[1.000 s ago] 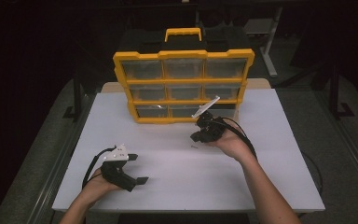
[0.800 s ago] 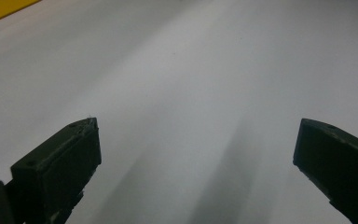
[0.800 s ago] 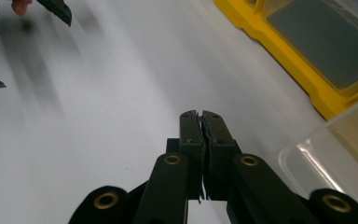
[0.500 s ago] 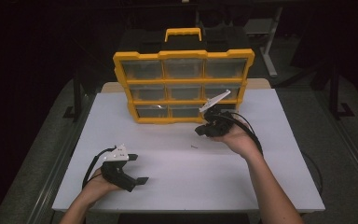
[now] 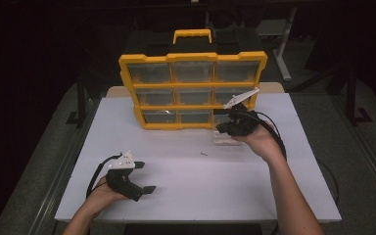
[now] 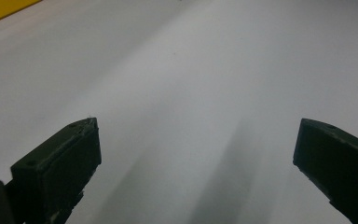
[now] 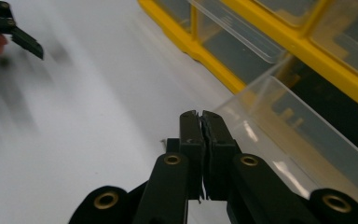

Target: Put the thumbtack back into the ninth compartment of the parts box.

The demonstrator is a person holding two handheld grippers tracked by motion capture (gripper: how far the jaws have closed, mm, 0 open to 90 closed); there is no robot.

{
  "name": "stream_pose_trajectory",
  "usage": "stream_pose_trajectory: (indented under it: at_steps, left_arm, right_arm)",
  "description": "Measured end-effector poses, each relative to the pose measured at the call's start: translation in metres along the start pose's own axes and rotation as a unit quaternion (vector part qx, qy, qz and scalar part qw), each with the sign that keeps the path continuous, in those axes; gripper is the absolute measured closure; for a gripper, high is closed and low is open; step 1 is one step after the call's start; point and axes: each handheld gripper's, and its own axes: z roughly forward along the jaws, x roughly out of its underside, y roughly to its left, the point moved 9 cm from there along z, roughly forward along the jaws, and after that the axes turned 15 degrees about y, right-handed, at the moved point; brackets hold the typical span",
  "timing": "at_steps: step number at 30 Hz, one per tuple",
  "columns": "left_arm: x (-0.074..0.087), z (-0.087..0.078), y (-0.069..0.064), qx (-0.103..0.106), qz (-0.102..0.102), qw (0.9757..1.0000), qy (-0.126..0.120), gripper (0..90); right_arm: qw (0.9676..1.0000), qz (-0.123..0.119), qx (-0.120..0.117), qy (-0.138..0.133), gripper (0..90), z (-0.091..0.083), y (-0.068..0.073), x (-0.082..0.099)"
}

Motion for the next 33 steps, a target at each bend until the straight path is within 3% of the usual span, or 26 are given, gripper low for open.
stream_pose_trajectory:
  at_steps: [10,17,33]
  left_arm:
    - [0.0,-0.001,0.0,0.0,0.0,1.0,-0.001,0.6]
    - [0.0,-0.001,0.0,0.001,-0.001,1.0,-0.001,0.6]
    - [0.0,0.0,0.0,0.001,-0.002,1.0,-0.002,0.6]
  right_arm:
    - [0.9993,0.025,0.029,-0.003,86.7,0.001,-0.022,0.006]
    - [0.998,0.047,0.043,0.006,86.5,0.013,-0.038,0.012]
    - [0.9976,0.055,0.036,0.019,84.9,0.027,-0.044,0.016]
